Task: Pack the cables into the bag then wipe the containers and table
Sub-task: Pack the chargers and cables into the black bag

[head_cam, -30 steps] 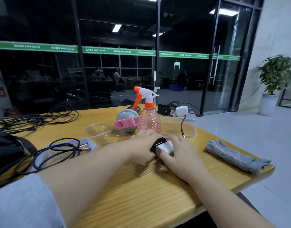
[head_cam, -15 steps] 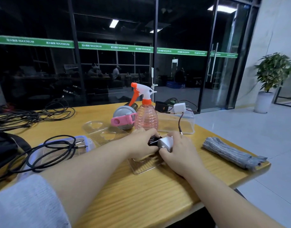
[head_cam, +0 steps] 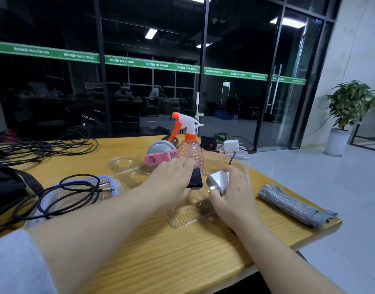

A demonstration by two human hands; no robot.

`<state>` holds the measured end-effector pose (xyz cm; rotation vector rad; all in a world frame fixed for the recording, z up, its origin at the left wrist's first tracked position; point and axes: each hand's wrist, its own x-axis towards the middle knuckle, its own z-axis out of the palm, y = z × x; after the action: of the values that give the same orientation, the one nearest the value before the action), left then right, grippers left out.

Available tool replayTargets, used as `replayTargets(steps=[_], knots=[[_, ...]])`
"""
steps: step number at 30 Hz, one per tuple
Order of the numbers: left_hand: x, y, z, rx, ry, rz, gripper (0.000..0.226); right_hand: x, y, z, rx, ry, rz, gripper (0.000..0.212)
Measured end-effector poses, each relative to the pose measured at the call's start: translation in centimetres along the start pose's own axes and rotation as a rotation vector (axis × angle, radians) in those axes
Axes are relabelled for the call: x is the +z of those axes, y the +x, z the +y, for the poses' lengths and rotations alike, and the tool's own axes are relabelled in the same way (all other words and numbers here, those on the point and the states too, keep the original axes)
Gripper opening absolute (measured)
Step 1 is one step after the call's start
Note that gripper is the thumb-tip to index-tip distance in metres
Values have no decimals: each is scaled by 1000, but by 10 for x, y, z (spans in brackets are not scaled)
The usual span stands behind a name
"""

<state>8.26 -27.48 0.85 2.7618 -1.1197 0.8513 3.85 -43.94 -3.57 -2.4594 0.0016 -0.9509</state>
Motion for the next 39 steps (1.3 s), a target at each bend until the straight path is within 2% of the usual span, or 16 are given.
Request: replayTargets(steps=[3,5,8,13,16,20,22,25,29,34,35,37,39], knots=[[-10,-18,-10,104,71,26,51,-2,-1,-1,-29,-14,-1,52],[-16,-32,-20,185,106,50,67,-3,-2,-3,-59,-33,-4,54],[-27,-49,-37,245,184,81,77,-5,-6,-8,-132,6,-20,56],[-64,-69,-65,356,363,95,56,-8,-12,-23,-380,-14,42,60],[-84,-79,-78,365,433,70,58,-14,-12,-49,-560,-63,90,80],[-100,-97,-97,378,532,82,63,-9,-5,-76,-770,-28,128,82],[-115,-110,-105,394,559,93,56,-4,0,-86,-844,-14,134,83],[-142,-131,-121,350,589,90,52,-1,4,-104,-937,-32,110,80],[-166,-166,-158,283,723,55,57,12,7,-130,-988,-23,112,66],[-192,-213,-200,10,826,-2,54,32,7,-167,-1030,-49,28,80],[-196,-224,-208,-38,844,-26,56,35,7,-176,-1060,-58,25,79],[-205,-244,-225,-141,845,-126,79,41,6,-193,-1109,-59,24,78],[-210,-266,-239,-207,802,-208,90,48,5,-210,-1130,-40,6,78]])
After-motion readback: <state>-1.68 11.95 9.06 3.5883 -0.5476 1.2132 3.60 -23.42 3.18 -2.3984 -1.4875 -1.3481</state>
